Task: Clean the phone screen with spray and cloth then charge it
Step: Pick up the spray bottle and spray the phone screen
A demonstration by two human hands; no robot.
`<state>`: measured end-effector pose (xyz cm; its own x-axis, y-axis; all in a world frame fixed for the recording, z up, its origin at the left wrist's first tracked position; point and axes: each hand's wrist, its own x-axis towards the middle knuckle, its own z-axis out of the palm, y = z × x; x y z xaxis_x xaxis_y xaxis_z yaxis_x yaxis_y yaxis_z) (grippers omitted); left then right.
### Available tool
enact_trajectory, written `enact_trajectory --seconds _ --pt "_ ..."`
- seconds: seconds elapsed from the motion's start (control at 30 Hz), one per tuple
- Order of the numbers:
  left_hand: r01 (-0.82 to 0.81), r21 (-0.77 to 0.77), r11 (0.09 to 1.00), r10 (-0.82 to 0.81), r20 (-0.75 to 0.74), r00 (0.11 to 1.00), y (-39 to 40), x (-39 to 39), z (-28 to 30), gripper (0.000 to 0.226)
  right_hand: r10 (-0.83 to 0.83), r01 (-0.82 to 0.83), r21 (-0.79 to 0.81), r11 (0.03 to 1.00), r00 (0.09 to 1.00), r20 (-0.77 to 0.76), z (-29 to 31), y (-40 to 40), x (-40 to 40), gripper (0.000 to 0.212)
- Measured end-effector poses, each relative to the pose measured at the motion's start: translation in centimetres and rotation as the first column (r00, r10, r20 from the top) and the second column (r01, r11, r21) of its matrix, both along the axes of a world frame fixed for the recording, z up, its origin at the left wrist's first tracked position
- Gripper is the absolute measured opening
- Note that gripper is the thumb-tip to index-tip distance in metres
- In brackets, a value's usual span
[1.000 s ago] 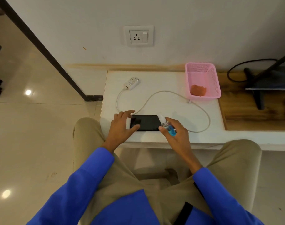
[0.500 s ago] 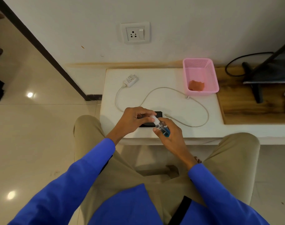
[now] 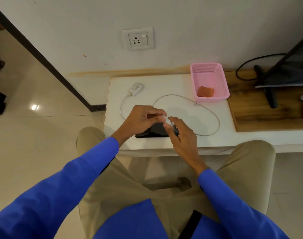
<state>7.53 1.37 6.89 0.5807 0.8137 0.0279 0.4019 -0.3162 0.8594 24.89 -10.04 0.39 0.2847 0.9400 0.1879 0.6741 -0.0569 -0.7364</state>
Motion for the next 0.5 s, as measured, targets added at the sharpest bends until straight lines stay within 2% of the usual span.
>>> enact_trajectory --seconds 0.03,0.1,0.13,0.2,0.3,0.4,0.5 --pt "-0.117 -0.052 0.992 0.121 0.076 0.990 1.3 -0.2 0.9 0.021 -0.016 0.015 -0.010 1.000 1.000 -0.001 0.0 0.1 0.5 0.037" --pt "-0.315 -0.118 0.942 0.334 0.224 0.915 5.1 -2.1 3.1 0.021 -0.053 0.053 -0.051 0.997 0.998 -0.013 -1.0 -1.2 1.9 0.033" --pt "-0.325 -0.066 0.944 0.331 0.213 0.919 7.1 -3.2 4.4 0.022 -0.079 0.076 -0.071 0.995 0.996 -0.043 -1.7 -2.2 2.5 0.031" --pt "-0.212 0.062 0.975 0.208 0.067 0.976 10.0 -5.2 6.2 0.022 -0.093 0.079 -0.109 0.991 0.987 -0.131 -2.6 -3.4 3.4 0.025" --pt "-0.096 0.070 0.993 0.102 -0.083 0.991 11.2 -5.7 6.2 0.021 -0.117 0.099 -0.096 0.990 0.971 -0.210 -2.1 -2.6 3.2 0.037" --pt "-0.160 0.037 0.986 0.163 -0.081 0.983 10.4 -5.3 4.0 0.021 -0.065 0.052 -0.056 0.997 0.961 -0.268 -1.1 -1.1 2.3 0.048" --pt "-0.179 0.083 0.980 0.195 -0.246 0.950 9.4 -5.6 0.6 0.018 0.009 -0.024 -0.062 0.998 0.971 -0.238 -0.9 -0.9 1.8 0.050"
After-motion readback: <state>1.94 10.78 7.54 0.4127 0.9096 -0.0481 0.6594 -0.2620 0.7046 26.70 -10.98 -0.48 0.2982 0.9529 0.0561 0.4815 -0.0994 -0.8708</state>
